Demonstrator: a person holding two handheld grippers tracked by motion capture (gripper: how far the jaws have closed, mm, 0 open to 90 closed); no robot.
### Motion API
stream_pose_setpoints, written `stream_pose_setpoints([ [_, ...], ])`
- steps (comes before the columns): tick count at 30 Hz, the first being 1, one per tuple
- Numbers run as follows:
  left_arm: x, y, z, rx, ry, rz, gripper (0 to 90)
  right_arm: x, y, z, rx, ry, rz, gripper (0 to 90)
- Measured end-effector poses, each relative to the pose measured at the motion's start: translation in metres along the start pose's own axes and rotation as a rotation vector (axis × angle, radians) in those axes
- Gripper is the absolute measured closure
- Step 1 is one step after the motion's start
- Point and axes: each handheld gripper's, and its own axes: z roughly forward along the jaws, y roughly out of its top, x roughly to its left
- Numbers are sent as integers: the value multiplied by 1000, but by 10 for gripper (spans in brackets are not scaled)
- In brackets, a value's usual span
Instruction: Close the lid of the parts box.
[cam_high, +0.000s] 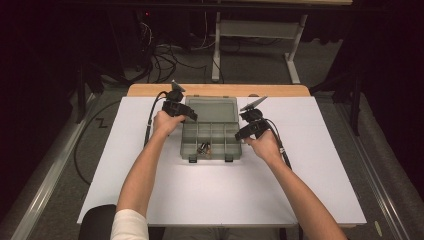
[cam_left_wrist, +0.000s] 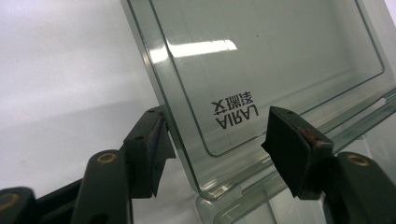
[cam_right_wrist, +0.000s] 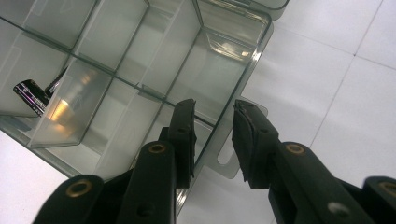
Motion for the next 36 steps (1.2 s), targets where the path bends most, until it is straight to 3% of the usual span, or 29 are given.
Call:
stream_pose_setpoints([
  [17,-14,-2,-19,-52,49,82,444,2,1,0,6,-14,-9,720],
  [18,-13,-1,-19,-69,67,122,447,2,1,0,6,-13,-5,721],
  [19,-16,-2,-21,-56,56,92,448,2,1,0,6,-12,-4,720],
  [36,-33,-13,-35,-73,133,177,505,1,-1,0,-5,-8,-6,718],
])
